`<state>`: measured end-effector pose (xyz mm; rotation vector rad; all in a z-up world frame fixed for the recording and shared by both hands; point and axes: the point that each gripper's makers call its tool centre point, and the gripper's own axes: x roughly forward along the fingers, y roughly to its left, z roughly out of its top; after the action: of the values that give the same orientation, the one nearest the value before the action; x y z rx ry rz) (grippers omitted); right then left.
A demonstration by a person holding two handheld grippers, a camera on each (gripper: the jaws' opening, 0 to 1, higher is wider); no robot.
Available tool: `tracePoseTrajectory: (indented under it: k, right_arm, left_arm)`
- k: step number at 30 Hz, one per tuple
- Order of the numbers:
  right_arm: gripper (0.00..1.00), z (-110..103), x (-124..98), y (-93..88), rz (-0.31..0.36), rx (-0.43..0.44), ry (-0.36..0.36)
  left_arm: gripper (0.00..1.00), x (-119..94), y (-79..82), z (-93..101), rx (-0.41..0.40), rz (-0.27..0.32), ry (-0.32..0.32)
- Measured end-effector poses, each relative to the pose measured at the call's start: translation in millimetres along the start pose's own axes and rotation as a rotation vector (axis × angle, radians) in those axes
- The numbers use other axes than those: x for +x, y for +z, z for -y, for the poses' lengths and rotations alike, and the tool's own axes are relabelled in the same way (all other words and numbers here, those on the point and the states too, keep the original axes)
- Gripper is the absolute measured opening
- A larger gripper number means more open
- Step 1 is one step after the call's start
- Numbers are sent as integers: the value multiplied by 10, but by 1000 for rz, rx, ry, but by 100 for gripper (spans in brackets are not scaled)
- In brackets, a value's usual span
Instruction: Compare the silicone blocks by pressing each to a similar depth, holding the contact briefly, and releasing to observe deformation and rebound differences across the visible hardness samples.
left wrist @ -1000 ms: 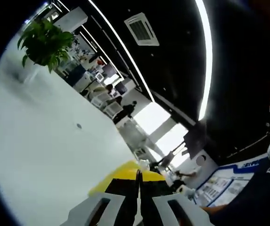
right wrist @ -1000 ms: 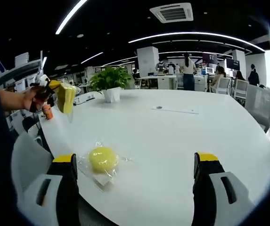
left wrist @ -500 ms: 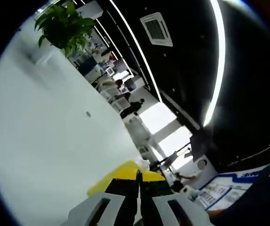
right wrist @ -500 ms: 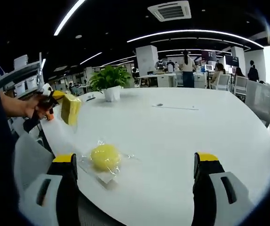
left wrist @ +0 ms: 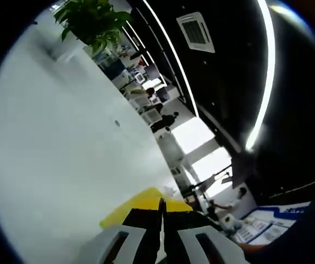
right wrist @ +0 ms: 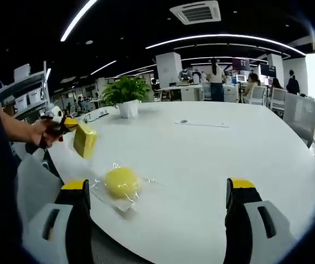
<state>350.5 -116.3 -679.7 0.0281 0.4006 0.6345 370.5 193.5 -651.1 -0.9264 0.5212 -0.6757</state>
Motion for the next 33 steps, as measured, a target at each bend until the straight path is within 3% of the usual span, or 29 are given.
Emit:
tracePoseTrajectory:
  k: [9, 12, 13, 17, 20, 22, 28, 33]
  right_arm:
    - [96, 2, -13, -67, -23, 0, -1]
    - [96, -2, -11, -62, -21, 6, 1]
    - [96, 5, -7, -67, -24, 10, 1]
    - [96, 18, -3, -67, -26, 20, 1]
    - [96, 31, -4, -63, -23, 28, -1]
    - [96, 38, -7, -70, -24, 32, -1]
    - [96, 33, -21, -108, -37, 41, 0]
    - [96, 65, -59, -101, -38, 41, -3]
  left_arm:
    - [0, -32, -40, -292, -6, -17, 70]
    - [0, -32, -47, -337, 36, -20, 74]
    - [0, -43, -34, -428, 90, -21, 114]
    - [0, -40, -19, -562, 185, -22, 175]
    - [0, -20, -54, -636, 265, -74, 163]
    - [0, 2, -124, -699, 365, -131, 167]
    - [0, 34, -127, -911, 415, -204, 202]
    - [0, 21, -245, -951, 494, -287, 180]
